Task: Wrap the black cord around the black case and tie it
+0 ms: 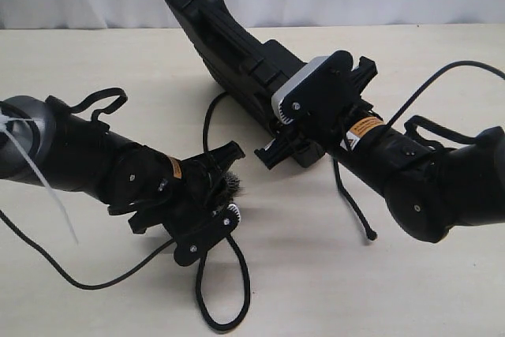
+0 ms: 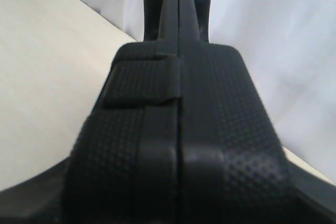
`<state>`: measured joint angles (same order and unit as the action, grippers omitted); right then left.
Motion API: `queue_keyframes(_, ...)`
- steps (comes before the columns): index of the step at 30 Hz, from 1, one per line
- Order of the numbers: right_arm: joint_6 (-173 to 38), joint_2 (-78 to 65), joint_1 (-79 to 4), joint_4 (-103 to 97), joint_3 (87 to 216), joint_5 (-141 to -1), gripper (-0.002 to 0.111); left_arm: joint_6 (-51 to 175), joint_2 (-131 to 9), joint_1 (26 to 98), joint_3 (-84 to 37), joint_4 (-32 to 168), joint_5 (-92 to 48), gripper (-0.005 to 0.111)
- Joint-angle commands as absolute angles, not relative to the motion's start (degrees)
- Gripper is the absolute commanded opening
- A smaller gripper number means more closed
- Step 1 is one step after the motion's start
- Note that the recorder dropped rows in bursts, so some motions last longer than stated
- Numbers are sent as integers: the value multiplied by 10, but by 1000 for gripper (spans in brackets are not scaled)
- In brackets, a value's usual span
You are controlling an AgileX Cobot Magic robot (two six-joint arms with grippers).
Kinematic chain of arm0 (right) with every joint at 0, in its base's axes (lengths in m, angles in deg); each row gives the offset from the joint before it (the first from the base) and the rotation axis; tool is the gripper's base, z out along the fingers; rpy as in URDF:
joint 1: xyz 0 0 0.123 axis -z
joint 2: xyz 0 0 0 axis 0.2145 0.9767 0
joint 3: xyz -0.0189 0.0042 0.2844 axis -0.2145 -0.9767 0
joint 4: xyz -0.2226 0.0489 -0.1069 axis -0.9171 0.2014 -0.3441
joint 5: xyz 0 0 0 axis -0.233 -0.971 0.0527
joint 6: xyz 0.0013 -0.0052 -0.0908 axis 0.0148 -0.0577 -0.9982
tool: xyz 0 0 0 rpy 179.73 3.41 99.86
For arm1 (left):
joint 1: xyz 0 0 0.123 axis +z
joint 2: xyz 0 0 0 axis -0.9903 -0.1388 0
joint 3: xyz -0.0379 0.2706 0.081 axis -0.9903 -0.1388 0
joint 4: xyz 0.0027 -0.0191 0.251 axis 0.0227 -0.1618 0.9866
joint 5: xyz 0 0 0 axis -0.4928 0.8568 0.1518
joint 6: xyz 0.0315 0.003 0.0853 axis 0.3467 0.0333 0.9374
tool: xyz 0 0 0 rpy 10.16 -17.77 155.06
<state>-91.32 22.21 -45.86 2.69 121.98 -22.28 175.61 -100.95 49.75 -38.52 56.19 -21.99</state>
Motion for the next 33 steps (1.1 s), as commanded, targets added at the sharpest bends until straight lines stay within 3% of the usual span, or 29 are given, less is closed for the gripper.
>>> queue_keyframes(1, -910, 217, -458, 21, 1225, -205, 4, 1773, -1027, 501, -389, 558, -236, 37)
queue_keyframes(6, -911, 217, -458, 21, 1225, -202, 4, 1773, -1026, 501, -389, 562, -242, 9)
queue_keyframes(9, -911, 217, -458, 21, 1225, -201, 4, 1773, -1015, 500, -389, 577, -246, 0)
queue_keyframes(17, -911, 217, -458, 21, 1225, -200, 4, 1722, -928, 527, -389, 436, -243, 0)
queue_keyframes(26, -898, 217, -458, 21, 1225, -195, 4, 1538, -800, 696, -389, 402, -327, 0)
queue_keyframes(33, -898, 217, -458, 21, 1225, -191, 4, 1346, -798, 772, -389, 402, -306, 0)
